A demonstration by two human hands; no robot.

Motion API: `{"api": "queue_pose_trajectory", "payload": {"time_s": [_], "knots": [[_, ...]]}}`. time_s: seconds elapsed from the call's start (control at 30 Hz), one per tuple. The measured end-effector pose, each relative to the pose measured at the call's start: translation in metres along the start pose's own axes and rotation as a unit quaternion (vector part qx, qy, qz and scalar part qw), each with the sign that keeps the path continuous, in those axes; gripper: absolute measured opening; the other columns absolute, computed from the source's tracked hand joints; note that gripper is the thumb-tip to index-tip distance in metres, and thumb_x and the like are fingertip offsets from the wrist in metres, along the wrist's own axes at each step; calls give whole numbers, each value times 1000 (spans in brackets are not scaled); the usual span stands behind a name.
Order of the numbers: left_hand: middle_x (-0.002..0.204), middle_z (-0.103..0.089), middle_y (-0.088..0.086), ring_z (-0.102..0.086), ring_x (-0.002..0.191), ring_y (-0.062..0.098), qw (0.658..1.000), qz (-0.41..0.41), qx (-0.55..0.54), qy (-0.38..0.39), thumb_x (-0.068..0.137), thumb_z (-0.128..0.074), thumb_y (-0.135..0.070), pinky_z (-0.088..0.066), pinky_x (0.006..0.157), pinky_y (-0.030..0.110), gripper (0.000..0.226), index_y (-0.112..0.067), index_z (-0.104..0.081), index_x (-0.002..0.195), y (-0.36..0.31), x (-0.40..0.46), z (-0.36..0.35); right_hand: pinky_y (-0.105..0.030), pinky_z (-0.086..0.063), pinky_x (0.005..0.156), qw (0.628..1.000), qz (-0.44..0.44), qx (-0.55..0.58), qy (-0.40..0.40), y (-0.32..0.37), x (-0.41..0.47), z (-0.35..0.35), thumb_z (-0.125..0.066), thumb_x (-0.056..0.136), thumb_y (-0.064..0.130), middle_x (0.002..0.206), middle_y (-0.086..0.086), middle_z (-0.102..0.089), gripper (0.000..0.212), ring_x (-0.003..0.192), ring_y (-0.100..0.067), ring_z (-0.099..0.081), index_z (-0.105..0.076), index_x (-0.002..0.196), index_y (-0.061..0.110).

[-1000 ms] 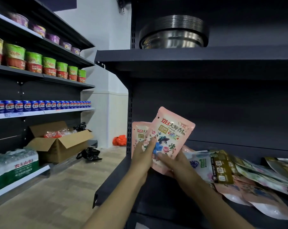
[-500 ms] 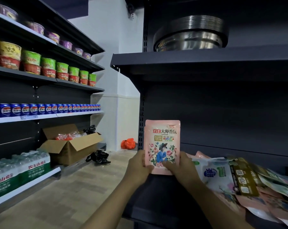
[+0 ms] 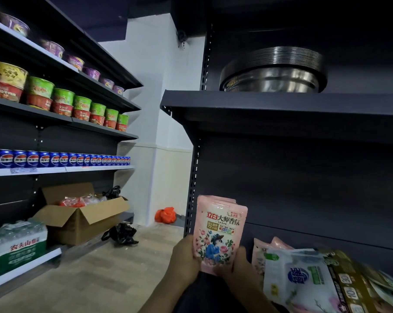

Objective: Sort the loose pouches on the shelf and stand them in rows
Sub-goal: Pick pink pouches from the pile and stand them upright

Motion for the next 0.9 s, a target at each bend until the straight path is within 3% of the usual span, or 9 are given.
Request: {"api": "queue_pose_trajectory", "payload": {"time_s": [0.07,0.17,0.33,0.47,0.57,0.67,0.77,0.9], "knots": [[116,-64,5,-60,102,11,1000,1,7,3,87,-55,-2,-55,83,24,30,-11,-57,115,1,3,-1,-18,-42,65,1000,-6,-11,-5,-1,1,-1,-61,87,18,118,0,-60,34,88,-10,-53,-33,106,19],[114,-64,5,-59,99,12,1000,5,9,-5,87,-53,-3,-55,83,27,26,-10,-57,112,5,5,0,-8,-35,49,1000,-9,-16,-8,-1,2,-3,-58,89,16,117,0,-60,31,87,-10,-52,-33,106,18],[113,-63,2,-54,94,5,1000,-17,22,-10,88,-53,-2,-42,60,2,26,-10,-57,112,13,-3,-3,2,-34,38,1000,0,-16,-7,0,0,-8,-54,91,9,112,-3,-57,27,76,-7,-48,-32,106,16],[100,-58,-3,-49,90,2,999,-26,16,-16,90,-53,-3,-40,52,0,21,-9,-55,109,9,-3,-3,-2,-37,39,1000,4,-5,-22,-1,0,-8,-53,91,10,119,-5,-59,25,76,-6,-50,-34,105,17],[111,-62,4,-52,93,6,999,-27,31,-24,90,-52,-5,-38,58,0,21,-8,-56,110,9,2,-3,-3,-37,38,999,6,-17,-30,1,3,-6,-53,92,12,122,-5,-59,27,86,-8,-50,-36,112,14],[118,-62,7,-58,108,16,999,-16,38,-21,90,-53,-7,-42,75,10,23,-7,-56,113,11,6,-5,-5,-36,37,999,-6,-17,-35,0,8,-5,-54,92,13,124,-7,-59,25,87,-9,-50,-34,108,15],[119,-62,9,-58,111,18,999,-14,33,-16,90,-52,-6,-43,80,15,25,-7,-56,115,10,9,-9,-6,-31,42,999,-18,-28,-43,-2,11,-3,-56,91,16,124,-8,-60,26,93,-14,-56,-35,108,15],[117,-63,8,-60,110,18,999,-11,26,-17,90,-53,-8,-48,84,18,24,-8,-58,113,16,11,-12,-5,-31,47,999,-24,-35,-24,-5,14,-6,-54,92,15,127,-6,-57,35,109,-18,-58,-35,121,13]]}}
Point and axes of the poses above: each hand's wrist, its own x-axis towards the middle knuckle, its own z-axis out of the back of the hand, y = z × x, the point moved 9 cm from there along x, towards the middle knuckle
